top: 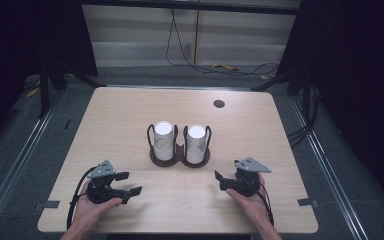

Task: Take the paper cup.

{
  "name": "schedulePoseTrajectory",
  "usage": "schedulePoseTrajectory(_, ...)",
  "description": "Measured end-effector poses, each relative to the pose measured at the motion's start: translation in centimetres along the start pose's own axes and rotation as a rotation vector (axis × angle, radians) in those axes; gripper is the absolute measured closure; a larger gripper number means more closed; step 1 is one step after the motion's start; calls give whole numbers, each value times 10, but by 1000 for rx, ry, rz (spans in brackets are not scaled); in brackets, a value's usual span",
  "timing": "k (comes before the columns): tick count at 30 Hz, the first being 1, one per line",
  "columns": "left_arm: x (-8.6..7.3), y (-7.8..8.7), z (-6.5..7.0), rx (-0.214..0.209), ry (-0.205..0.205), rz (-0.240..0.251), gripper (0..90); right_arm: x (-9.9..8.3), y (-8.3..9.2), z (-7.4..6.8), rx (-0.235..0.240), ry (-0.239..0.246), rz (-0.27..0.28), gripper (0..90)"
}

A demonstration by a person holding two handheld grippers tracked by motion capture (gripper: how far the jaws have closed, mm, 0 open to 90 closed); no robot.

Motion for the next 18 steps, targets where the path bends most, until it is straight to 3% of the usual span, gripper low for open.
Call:
schedulePoseTrajectory(11,1,-1,1,-20,4,4,207,4,1,-3,47,-24,10,170)
schedulePoseTrajectory(18,2,0,4,-26,-3,13,207,4,2,-7,83,-13,-6,261)
Point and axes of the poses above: each handheld gripper's, and its own axes: y roughly backward along the jaws, x roughly out of its top, z roughly to its right, the point moved 2 cm from there along -y, roughly forward along the jaws, and after that the axes turned 8 degrees about x, right-handed, at the moved point
